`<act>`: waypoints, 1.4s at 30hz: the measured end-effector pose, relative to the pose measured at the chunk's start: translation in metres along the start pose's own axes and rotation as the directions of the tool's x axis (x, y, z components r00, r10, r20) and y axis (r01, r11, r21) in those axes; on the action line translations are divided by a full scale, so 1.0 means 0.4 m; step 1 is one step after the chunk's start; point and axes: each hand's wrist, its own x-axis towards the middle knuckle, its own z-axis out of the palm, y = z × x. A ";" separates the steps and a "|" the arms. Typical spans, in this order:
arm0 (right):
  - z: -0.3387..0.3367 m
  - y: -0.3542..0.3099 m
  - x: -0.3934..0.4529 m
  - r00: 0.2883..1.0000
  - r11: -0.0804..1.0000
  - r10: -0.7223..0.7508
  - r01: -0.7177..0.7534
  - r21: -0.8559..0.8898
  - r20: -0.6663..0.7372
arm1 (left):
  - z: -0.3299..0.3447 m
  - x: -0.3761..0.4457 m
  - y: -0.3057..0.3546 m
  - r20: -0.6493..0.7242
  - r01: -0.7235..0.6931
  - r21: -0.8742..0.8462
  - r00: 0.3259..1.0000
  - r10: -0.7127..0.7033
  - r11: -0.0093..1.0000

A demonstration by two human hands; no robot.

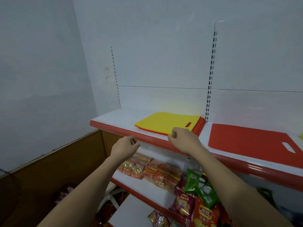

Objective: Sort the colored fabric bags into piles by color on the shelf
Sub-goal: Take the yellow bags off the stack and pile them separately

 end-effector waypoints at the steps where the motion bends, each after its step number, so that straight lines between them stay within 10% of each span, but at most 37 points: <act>1: 0.000 0.011 0.011 0.999 1.000 0.007 -0.008 -0.005 -0.041 | 0.004 0.032 -0.009 -0.018 -0.010 -0.011 1.000 0.009 1.000; 11: 0.030 0.117 0.123 0.861 0.960 0.280 -0.263 0.099 -0.425 | 0.035 0.320 -0.043 -0.050 -0.063 -0.115 0.997 0.057 0.991; 23: 0.141 0.126 0.193 0.654 0.797 0.597 -0.548 0.254 -0.464 | 0.141 0.539 -0.087 0.095 -0.047 -0.251 0.993 0.073 0.967; 42: 0.190 0.161 0.189 0.599 0.803 0.523 -0.585 0.115 -0.606 | 0.203 0.566 -0.108 0.102 -0.129 -0.078 0.985 0.137 0.989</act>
